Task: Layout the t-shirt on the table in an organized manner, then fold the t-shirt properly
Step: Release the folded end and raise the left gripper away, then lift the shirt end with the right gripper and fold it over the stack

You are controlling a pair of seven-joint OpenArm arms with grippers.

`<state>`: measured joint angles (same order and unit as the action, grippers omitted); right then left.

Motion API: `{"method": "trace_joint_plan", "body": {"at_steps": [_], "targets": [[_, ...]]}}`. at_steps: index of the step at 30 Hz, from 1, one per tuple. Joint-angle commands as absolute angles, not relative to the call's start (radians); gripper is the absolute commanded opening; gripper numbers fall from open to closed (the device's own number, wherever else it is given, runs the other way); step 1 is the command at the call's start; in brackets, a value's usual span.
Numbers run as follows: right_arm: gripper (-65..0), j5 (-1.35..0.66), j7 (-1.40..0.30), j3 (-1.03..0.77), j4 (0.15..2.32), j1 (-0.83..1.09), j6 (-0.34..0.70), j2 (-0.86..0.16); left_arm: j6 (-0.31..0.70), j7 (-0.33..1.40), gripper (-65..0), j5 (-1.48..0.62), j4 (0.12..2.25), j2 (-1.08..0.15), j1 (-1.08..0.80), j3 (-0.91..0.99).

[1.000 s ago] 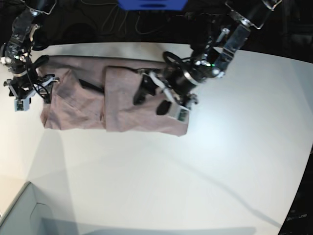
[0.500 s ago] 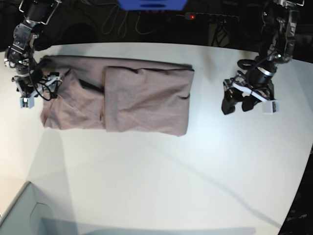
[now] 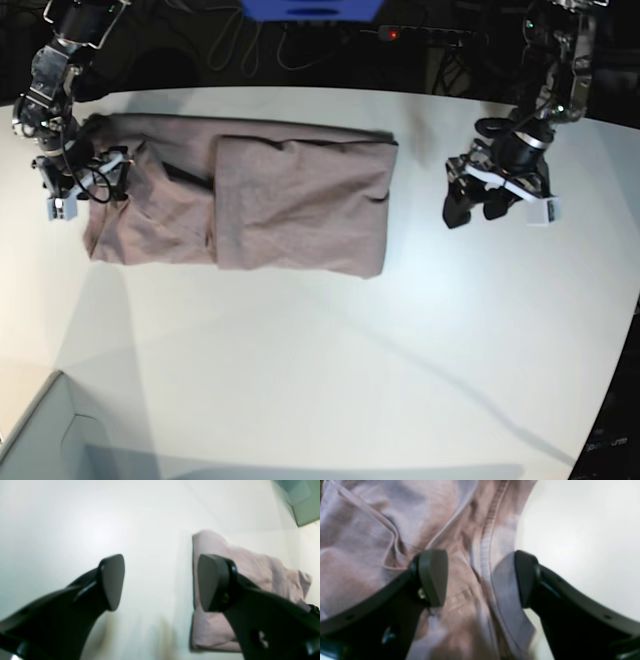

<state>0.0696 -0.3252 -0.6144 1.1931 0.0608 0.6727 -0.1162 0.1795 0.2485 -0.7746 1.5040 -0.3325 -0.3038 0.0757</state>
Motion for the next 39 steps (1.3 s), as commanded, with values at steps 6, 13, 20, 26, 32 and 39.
{"method": "trace_joint_plan", "body": {"at_steps": [6,13,20,26,32,39], "targets": [[-34.8,0.064,-0.326,-0.611,1.201,0.058,0.698,-0.111,0.189,0.222,-21.3,-0.779,1.518,-0.334,-0.295,0.081],[-65.0,0.067,-0.326,-0.610,1.201,0.053,0.698,-0.085,0.189,0.223,-21.3,-0.779,1.518,-0.334,-0.302,0.082],[-65.0,0.064,-0.326,-0.619,1.307,0.058,0.698,-0.050,0.189,0.220,-21.3,-0.777,1.442,-0.334,-0.297,0.076],[-65.0,0.065,-0.331,-0.610,1.488,0.102,0.698,0.021,0.189,0.219,-21.3,-0.779,1.366,-0.334,-0.275,0.074],[-65.0,0.067,-0.490,-0.573,1.652,0.099,0.698,0.104,0.189,0.219,-21.3,-0.779,1.362,-0.334,-0.275,0.081],[-65.0,0.067,-0.593,-0.312,1.776,0.124,0.698,0.157,0.189,0.223,-21.3,-0.779,1.363,-0.334,-0.283,0.081]]}}
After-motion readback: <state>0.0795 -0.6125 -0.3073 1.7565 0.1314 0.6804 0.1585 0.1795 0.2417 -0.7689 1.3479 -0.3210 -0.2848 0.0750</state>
